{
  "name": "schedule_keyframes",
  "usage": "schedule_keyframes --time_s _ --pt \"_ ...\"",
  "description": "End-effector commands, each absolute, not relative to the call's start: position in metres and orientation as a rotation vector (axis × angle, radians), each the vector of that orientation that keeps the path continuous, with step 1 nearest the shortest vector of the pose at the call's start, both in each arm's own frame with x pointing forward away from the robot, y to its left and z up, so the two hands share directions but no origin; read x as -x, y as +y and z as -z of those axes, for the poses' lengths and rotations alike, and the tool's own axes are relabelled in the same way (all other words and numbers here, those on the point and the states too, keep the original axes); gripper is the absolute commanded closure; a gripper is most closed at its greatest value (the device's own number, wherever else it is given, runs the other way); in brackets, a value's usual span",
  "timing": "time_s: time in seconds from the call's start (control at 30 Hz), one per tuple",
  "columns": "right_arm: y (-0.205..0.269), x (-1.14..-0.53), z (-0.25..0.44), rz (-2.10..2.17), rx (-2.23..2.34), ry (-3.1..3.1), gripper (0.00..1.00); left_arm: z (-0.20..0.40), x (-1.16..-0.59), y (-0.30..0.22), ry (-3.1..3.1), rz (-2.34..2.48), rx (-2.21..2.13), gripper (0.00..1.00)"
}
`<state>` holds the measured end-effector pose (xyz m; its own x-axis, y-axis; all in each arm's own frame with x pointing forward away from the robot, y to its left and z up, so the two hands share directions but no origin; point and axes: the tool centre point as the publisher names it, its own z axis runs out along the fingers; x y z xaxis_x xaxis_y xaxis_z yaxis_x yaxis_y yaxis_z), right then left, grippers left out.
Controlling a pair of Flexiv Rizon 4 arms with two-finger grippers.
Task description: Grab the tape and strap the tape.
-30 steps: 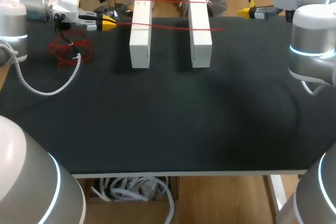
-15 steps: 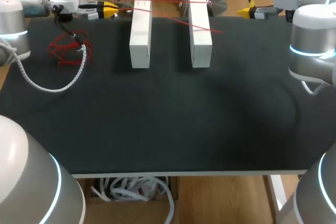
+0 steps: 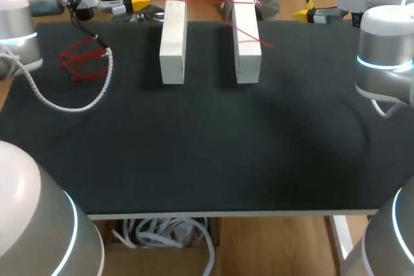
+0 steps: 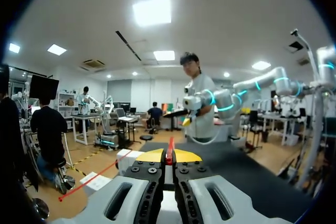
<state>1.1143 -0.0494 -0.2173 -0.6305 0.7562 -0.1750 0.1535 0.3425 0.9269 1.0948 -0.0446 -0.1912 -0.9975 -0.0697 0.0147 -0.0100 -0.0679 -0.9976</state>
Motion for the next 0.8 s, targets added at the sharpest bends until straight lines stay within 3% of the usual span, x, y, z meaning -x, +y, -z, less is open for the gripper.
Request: schedule_keyframes --time_s 0.03,0.8 --pt "-0.049 -1.114 0.217 -1.291 -0.793 2.01 0.0 0.182 -1.091 -0.053 2.063 2.278 0.237 1.0" --pt "-0.049 -1.114 0.217 -1.291 -0.793 2.01 0.0 0.119 -1.097 -0.071 1.865 2.448 0.329 1.0"
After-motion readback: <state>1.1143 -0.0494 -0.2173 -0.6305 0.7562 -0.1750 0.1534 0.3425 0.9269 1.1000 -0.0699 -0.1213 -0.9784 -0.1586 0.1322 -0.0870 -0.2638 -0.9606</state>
